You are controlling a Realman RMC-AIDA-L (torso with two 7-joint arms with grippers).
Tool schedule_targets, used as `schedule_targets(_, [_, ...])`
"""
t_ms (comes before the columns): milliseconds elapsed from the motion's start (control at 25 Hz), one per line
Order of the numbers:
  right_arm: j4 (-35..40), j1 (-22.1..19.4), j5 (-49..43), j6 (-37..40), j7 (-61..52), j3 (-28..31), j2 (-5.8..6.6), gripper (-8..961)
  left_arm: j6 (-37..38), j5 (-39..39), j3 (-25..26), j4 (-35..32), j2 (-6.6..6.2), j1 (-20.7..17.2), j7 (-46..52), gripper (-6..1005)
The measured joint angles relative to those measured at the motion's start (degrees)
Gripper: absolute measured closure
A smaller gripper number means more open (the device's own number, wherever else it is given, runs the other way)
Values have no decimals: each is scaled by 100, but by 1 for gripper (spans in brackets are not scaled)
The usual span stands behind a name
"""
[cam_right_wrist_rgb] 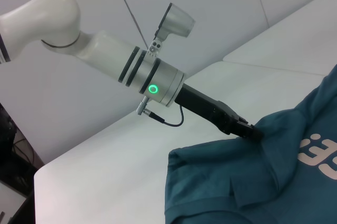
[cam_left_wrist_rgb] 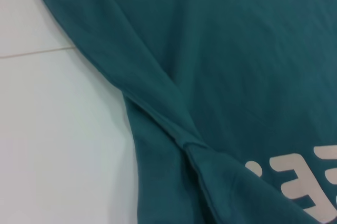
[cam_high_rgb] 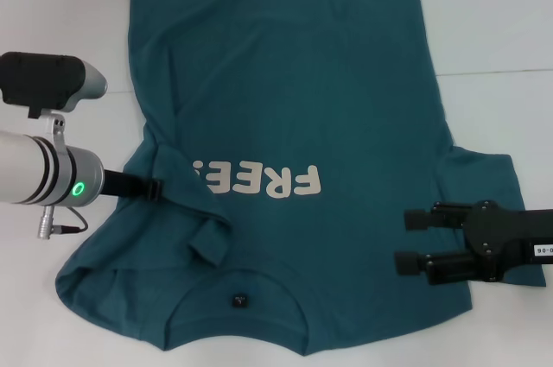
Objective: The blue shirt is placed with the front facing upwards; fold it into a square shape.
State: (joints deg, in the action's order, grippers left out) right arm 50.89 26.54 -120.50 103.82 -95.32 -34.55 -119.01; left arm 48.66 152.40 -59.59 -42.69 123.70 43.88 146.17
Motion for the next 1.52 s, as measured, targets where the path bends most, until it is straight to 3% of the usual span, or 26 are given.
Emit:
schedule_targets(200, [4, 0, 0, 0, -3, 13, 3, 66, 5, 0, 16, -15, -2, 1, -43, 935])
schedule_targets(440, [11, 0, 0, 0, -6, 26, 12, 67, 53, 0, 11, -224, 7, 9, -79, 973])
schedule_targets(880, [-11, -12, 8, 5, -75, 37, 1, 69, 358, 0, 30, -526, -53, 32, -81, 973])
schedule_targets(1520, [23, -82, 18, 172, -161, 37, -10, 73, 227, -7, 5, -405, 23, -129, -81, 970])
